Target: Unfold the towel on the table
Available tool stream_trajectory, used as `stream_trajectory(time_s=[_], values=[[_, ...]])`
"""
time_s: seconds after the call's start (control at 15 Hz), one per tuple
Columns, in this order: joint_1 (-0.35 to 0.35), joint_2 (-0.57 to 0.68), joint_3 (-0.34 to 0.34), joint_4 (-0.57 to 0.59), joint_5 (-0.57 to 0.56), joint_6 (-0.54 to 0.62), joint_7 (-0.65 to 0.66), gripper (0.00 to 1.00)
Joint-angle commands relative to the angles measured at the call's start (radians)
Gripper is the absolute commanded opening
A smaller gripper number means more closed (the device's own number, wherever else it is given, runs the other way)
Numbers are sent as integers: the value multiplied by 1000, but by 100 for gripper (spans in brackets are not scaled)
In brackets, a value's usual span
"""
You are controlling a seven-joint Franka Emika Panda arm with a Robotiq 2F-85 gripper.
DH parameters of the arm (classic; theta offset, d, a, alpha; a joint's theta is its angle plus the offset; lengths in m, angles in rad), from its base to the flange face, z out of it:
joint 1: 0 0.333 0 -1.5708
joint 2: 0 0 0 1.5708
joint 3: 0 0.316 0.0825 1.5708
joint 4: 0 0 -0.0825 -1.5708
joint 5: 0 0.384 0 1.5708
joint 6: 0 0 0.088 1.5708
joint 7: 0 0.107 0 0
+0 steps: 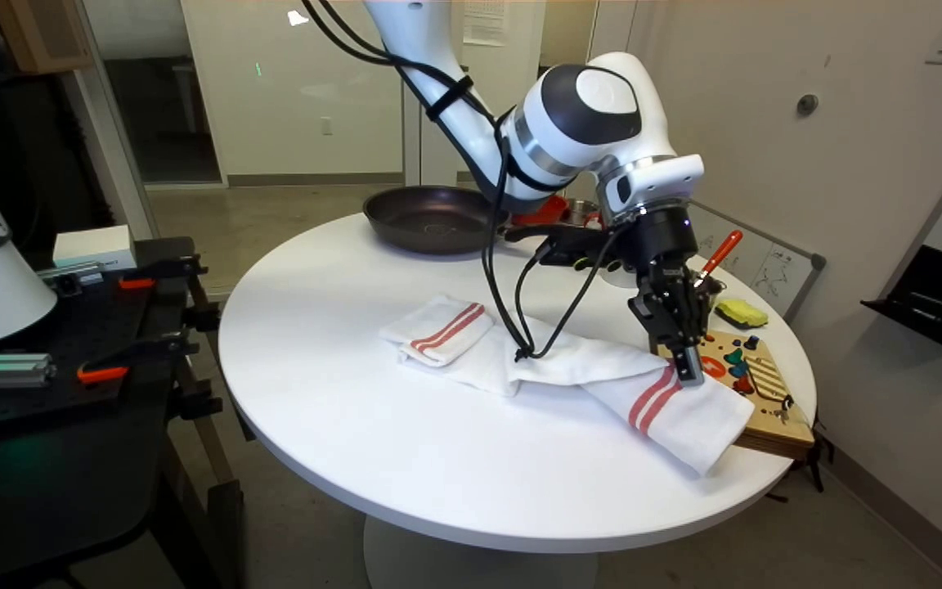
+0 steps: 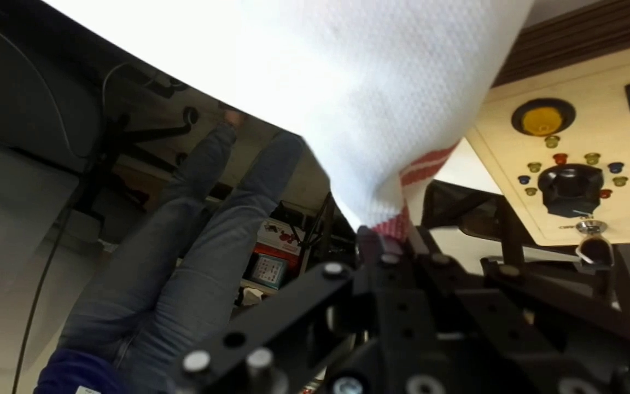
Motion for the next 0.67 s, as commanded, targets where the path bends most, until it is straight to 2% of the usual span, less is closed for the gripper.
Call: stream_trajectory(time_s=[0.0,0.6], values=[[-6,73,-20,90,-4,-48,58,1],[-34,145,-31,216,-9,-132,100,1]])
